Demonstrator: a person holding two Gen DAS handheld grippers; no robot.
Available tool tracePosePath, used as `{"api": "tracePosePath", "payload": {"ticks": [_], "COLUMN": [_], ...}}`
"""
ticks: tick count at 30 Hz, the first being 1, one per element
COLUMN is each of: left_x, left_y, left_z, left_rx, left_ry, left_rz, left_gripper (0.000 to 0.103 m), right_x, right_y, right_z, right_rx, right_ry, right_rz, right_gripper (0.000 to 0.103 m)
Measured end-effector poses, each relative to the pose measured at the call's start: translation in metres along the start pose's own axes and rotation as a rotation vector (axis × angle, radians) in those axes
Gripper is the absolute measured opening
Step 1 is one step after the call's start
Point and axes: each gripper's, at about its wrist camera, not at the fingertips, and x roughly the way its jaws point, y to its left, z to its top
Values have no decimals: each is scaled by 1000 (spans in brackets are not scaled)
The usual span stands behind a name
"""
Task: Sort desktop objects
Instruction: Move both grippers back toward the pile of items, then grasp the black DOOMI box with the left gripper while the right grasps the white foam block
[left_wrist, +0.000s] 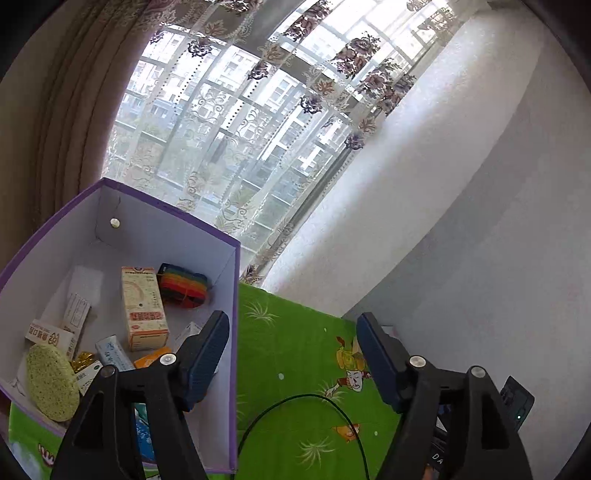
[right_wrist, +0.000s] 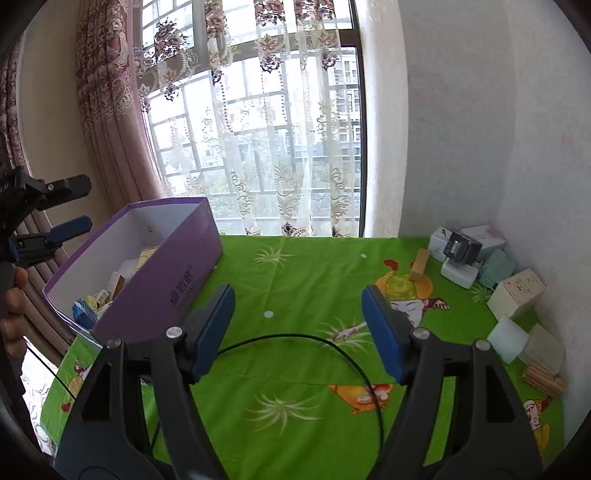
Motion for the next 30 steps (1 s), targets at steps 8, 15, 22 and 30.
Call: {"api": "tracePosePath", "payload": {"ticks": [8,15,22,30], "left_x": [65,153,217,278], "left_y": [-76,-139,-185,-218], "left_z": [-25,-68,-107,-127], "left_rx": [138,325,526,682], "left_ry": [97,218,266,287], "left_rz": [-81,-122,-151,-149], "left_gripper": [79,81,81,81], "right_x": [-6,1,28,64], "right_y": [-112,-171,-207,-215], "right_z": [-27,-46,-60,-62], "right_rx": [-7,-91,-108,-144], "right_ry": [85,120,218,301], "right_rz": [-202,-257,-320,-321], "right_gripper": [73,73,73,73]}}
